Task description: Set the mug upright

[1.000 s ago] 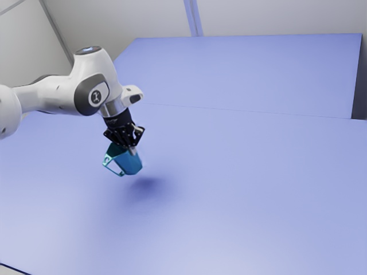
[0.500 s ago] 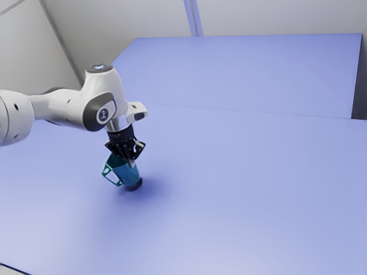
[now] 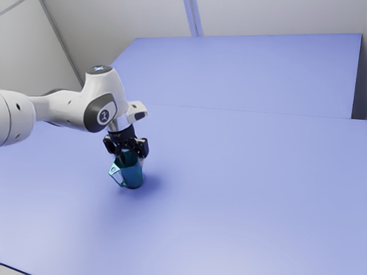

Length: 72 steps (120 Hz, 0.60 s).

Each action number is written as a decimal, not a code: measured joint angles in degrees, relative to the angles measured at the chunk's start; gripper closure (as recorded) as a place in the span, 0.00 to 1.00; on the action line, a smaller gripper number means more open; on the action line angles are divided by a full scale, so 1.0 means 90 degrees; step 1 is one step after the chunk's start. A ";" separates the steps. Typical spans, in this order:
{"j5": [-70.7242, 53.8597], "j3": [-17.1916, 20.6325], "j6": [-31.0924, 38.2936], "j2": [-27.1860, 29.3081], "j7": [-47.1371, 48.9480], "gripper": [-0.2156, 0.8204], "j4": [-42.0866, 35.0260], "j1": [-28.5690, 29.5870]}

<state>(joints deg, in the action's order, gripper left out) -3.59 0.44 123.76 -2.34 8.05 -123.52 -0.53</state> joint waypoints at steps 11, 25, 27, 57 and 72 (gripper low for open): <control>-0.0001 0.0009 -0.0014 0.0127 -0.0001 0.35 0.0001 -0.0008; 0.0020 0.0025 -0.0050 0.0312 -0.0014 0.29 0.0001 -0.0024; 0.0028 0.0026 -0.0054 0.0342 -0.0016 0.28 0.0001 -0.0027; 0.0013 0.0025 -0.0332 0.0543 -0.0041 0.23 0.0682 -0.0143; 0.0001 0.0029 -0.0733 0.0537 -0.0043 0.22 0.1353 -0.0198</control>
<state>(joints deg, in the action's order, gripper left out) -3.58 0.70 117.16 2.49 7.66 -111.35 -2.31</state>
